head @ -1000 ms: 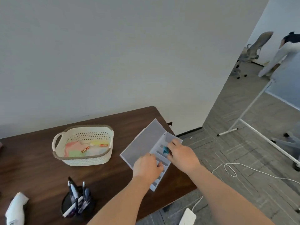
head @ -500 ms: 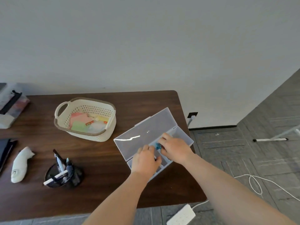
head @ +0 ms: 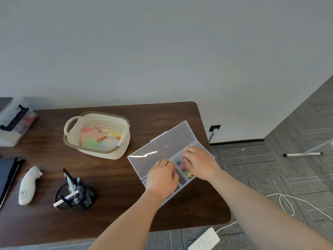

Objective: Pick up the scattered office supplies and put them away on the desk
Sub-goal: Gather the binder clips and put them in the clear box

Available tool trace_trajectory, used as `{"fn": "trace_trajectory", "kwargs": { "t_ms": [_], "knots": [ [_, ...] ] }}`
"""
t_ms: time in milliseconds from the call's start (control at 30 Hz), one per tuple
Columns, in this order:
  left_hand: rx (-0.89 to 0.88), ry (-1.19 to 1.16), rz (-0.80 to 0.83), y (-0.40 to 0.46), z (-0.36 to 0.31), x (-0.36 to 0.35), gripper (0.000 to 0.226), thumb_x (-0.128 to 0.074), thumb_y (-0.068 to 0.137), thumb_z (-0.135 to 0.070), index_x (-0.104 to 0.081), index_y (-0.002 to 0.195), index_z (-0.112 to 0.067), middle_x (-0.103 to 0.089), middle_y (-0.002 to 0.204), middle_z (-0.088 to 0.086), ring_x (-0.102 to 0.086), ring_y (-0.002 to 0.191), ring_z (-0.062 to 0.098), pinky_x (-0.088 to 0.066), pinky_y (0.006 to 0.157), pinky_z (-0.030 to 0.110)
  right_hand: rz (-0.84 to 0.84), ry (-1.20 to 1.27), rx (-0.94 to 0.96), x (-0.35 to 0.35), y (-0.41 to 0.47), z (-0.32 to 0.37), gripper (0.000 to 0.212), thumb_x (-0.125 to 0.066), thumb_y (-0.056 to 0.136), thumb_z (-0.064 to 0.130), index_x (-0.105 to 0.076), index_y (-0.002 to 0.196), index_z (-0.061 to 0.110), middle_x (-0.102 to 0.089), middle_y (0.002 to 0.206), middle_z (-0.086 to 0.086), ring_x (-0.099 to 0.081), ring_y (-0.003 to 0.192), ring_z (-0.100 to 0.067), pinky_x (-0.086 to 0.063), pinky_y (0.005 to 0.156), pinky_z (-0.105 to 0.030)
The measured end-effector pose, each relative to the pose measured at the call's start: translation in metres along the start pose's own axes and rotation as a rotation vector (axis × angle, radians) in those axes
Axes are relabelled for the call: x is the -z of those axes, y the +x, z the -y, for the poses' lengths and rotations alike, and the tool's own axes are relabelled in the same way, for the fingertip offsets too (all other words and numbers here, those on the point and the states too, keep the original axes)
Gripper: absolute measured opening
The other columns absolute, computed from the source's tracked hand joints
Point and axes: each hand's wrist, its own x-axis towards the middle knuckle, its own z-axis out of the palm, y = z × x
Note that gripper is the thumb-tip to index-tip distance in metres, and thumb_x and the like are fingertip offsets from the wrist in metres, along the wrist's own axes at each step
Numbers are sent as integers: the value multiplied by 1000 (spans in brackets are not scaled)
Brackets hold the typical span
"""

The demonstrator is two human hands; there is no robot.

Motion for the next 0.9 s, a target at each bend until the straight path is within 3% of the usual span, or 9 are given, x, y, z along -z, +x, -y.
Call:
{"fn": "trace_trajectory", "kwargs": {
  "t_ms": [100,267,367,467,633,700,900],
  "knots": [
    [-85,33,14,2,-9,12,18,-46,92,-32,-58,104,-26,-57,104,-8,-49,94,10,-46,81,25,-96,-34,-59,19,-17,7,13,-46,95,20,-57,88,19,-45,94,14,-45,86,-6,-36,61,-22],
    [-310,70,84,9,-31,16,25,-41,91,-34,-59,105,-25,-59,107,-7,-53,101,15,-46,85,29,-218,-88,-223,34,-69,17,13,-49,93,22,-61,88,17,-56,95,6,-52,91,-14,-51,61,-30],
    [-459,72,141,6,-49,10,24,-42,89,-35,-59,103,-26,-59,107,-6,-53,102,15,-46,88,32,-280,-116,-383,30,-115,29,13,-49,90,23,-62,88,19,-58,91,6,-54,89,-14,-51,60,-28],
    [-715,103,195,-12,-72,1,22,-40,89,-35,-56,101,-25,-57,101,-4,-51,98,16,-46,85,35,-334,-145,-578,16,-169,55,14,-49,88,26,-62,88,21,-59,87,6,-55,85,-15,-51,59,-30],
    [-1143,196,377,-88,-118,-33,22,-42,87,-33,-55,100,-20,-55,101,0,-49,97,21,-42,78,35,-438,-168,-975,-22,-286,134,14,-49,83,25,-58,78,16,-56,76,0,-55,72,-23,-45,51,-33],
    [-1164,203,394,-102,-122,-41,25,-42,87,-33,-55,102,-19,-56,102,1,-50,98,22,-42,79,35,-455,-153,-1024,-35,-303,151,20,-44,82,27,-59,79,16,-56,76,1,-53,72,-22,-45,49,-33],
    [-1507,189,605,-254,-157,-84,25,-44,87,-31,-57,100,-15,-57,101,3,-51,99,25,-42,80,37,-536,-75,-1486,-103,-437,274,24,-41,81,31,-60,82,16,-57,80,1,-56,78,-23,-49,52,-35]
  ]
}}
